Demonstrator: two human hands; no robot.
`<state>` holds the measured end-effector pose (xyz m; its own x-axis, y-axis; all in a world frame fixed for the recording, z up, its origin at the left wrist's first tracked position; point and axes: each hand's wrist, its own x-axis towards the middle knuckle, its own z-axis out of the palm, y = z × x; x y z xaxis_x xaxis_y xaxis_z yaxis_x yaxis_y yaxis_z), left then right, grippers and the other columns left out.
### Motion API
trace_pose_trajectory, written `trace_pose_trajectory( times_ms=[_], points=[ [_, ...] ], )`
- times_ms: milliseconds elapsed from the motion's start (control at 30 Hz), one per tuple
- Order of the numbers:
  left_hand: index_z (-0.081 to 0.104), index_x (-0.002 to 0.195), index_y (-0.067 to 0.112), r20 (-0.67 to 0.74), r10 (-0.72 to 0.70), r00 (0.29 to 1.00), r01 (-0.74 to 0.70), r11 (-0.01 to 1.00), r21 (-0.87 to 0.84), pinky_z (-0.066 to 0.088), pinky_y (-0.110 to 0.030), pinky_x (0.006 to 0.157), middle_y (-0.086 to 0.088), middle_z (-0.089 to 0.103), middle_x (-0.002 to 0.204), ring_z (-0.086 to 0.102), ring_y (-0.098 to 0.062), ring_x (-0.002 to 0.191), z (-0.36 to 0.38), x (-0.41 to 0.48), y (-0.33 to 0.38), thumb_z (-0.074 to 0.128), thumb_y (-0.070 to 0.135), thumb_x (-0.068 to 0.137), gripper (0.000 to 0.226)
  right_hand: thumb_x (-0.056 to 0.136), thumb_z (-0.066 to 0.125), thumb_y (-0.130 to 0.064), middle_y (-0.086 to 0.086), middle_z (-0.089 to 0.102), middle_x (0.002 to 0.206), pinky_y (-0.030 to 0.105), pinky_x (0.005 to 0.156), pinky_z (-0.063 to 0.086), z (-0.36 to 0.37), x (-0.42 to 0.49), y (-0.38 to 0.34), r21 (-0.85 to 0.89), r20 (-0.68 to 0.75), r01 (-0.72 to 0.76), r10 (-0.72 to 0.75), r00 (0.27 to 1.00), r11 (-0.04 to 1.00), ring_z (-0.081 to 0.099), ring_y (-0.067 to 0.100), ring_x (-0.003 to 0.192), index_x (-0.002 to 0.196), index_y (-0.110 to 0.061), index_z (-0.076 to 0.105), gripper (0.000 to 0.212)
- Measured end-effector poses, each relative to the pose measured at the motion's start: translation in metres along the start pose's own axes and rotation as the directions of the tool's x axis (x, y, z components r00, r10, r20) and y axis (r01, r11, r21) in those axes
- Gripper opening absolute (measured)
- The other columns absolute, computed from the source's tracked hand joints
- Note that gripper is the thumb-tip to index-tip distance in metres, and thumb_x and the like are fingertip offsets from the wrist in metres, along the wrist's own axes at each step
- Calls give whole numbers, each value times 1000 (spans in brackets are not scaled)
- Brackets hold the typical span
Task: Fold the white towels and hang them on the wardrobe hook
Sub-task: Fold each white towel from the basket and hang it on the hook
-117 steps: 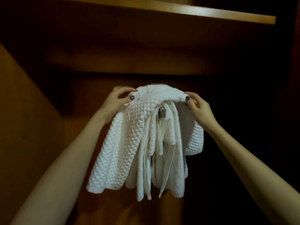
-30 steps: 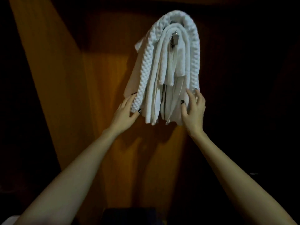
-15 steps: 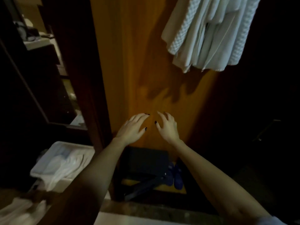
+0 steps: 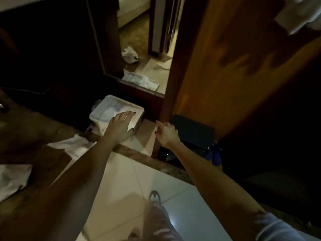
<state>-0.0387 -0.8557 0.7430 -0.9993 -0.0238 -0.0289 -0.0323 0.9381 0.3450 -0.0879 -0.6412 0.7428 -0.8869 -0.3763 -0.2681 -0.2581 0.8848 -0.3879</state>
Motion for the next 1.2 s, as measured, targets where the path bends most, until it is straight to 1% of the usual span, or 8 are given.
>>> trace_pose_trajectory(
  times_ms=[167,267,333,500,667,1000,1100,1200],
  points=[
    [27,149,23,8,-67,998,67,998,5,28,-45,110,-2,28,154,24,-28,139,6,9,-72,60,26,88,69,97,49,-24,15,42,142,48,102,36,30,45,-49,-2,41,66,-66,997,998,36,37,131,148,-26,33,54],
    [27,149,23,44,-71,996,70,997,33,28,-46,110,-3,27,154,24,-27,140,13,37,-122,58,27,90,66,99,44,-25,16,38,147,46,108,32,50,95,-67,-34,119,47,-43,992,998,33,37,135,152,-25,29,54],
    [27,148,23,54,-61,997,58,997,44,29,-47,109,-4,28,154,24,-28,139,19,67,-158,57,27,91,65,100,43,-25,17,36,149,44,112,28,66,137,-76,-53,159,19,-10,987,998,32,36,137,151,-23,29,54],
    [22,150,26,162,-54,985,43,996,72,29,-46,108,-1,24,155,21,-27,141,37,162,-249,54,29,93,65,98,47,-22,17,39,145,46,108,36,98,256,-98,-7,171,-79,79,982,997,39,36,131,152,-25,29,57],
    [22,149,26,246,8,969,-35,994,107,25,-42,110,1,22,156,20,-25,141,68,265,-323,53,30,92,65,97,46,-21,17,41,141,46,104,38,131,373,-111,44,194,-132,121,974,990,39,38,127,151,-24,30,56],
    [25,149,22,391,66,918,-92,995,49,23,-40,111,-5,26,154,22,-25,141,234,402,-437,52,24,93,63,99,44,-18,17,42,138,43,107,36,270,551,-59,104,260,-266,232,937,958,40,37,127,153,-25,27,57],
    [25,149,21,414,120,902,-144,989,29,25,-40,110,-9,28,154,25,-26,140,295,431,-466,50,24,94,61,99,44,-17,14,45,137,40,107,36,321,585,-33,103,230,-305,276,933,947,42,35,125,152,-26,30,55],
    [32,148,19,409,175,896,-204,979,29,30,-41,106,-14,33,150,31,-31,137,341,468,-500,49,22,95,56,99,45,-18,12,41,147,37,109,32,364,624,-9,84,187,-304,285,940,949,41,34,128,150,-26,33,54]
  ],
)
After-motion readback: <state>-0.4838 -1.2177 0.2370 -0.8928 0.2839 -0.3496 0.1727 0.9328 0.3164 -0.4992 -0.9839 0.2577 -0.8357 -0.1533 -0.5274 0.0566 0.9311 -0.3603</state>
